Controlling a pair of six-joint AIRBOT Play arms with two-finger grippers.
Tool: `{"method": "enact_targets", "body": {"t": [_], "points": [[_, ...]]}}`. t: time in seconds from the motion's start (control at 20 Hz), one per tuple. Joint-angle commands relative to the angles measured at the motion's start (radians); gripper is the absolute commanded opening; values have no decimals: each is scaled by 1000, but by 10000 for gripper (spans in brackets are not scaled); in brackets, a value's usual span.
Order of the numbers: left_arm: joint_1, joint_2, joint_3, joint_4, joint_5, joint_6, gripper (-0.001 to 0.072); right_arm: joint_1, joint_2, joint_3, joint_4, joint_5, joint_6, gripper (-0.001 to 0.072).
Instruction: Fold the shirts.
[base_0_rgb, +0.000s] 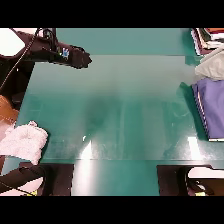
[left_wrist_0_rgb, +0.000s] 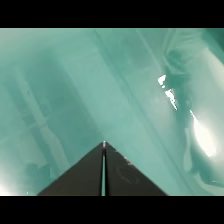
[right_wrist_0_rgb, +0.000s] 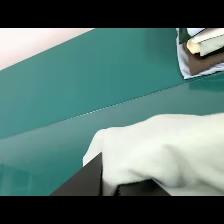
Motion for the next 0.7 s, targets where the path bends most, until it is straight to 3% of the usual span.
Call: {"method": "enact_targets", "body": {"t": [0.0, 0.45, 0.5, 0.6, 0.65], "points": [[0, 0, 0, 0, -18, 3, 29, -52, 77, -92, -10, 63, -58, 17], [0, 0, 0, 0, -56, 5, 29, -229, 411, -656, -388, 147, -75, 21], [0, 0, 0, 0, -56, 5, 29, -255, 447, -720, -406, 147, -75, 53], [0, 0, 0, 0, -56, 5, 29, -316, 515, -832, -451, 142, -75, 330], [0, 0, 0, 0, -57, 11, 29, -346, 539, -873, -469, 140, -75, 404]]}}
